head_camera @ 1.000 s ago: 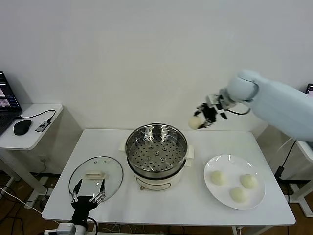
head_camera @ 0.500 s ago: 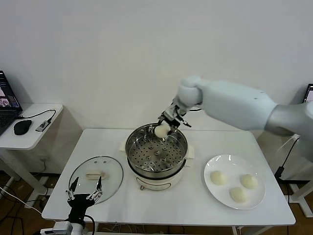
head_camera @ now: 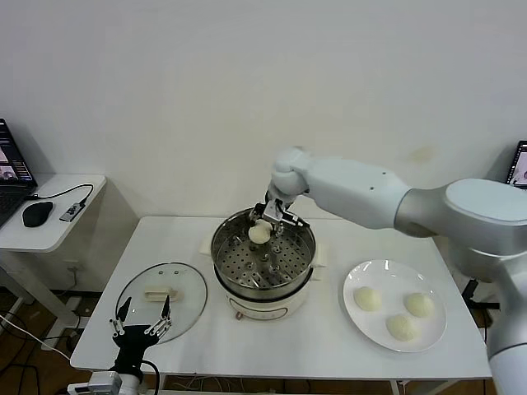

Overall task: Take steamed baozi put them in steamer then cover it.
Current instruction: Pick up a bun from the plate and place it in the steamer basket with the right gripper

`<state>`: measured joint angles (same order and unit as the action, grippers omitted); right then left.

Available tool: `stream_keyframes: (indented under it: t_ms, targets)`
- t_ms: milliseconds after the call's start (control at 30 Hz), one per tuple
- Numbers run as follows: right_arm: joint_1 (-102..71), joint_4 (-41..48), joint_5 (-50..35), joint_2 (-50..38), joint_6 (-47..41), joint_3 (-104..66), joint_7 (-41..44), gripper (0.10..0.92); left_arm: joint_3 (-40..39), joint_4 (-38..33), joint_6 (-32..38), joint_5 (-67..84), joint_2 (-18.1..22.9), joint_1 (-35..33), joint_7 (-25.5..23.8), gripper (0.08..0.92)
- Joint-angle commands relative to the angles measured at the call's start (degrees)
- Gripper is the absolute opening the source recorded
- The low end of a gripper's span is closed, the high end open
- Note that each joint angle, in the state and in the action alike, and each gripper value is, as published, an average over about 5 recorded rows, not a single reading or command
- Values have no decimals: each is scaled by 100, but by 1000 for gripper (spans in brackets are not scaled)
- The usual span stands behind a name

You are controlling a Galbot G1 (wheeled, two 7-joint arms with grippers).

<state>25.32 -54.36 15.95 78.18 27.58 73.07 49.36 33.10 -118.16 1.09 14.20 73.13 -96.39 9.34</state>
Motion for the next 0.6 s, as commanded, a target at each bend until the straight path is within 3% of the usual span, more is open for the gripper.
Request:
stream_keyframes:
  t_ms: [33, 167, 333, 467, 600]
  targets:
    - [-207, 367, 695, 206, 490, -9, -201, 569, -3, 5, 3, 6, -1, 4, -1, 823]
    - [-287, 531, 1001, 243, 632, -97, -351, 633, -5, -5, 2, 1, 8, 7, -1, 823]
    - [-256, 412, 834, 133, 631, -92, -419, 770, -7, -13, 3, -5, 15, 9, 2, 823]
    - [48, -21, -55, -118, 301, -49, -231, 818, -6, -56, -3, -10, 18, 4, 4, 823]
    - [612, -804, -1382, -568, -838, 14, 263, 822, -8, -140, -25, -25, 14, -9, 0, 823]
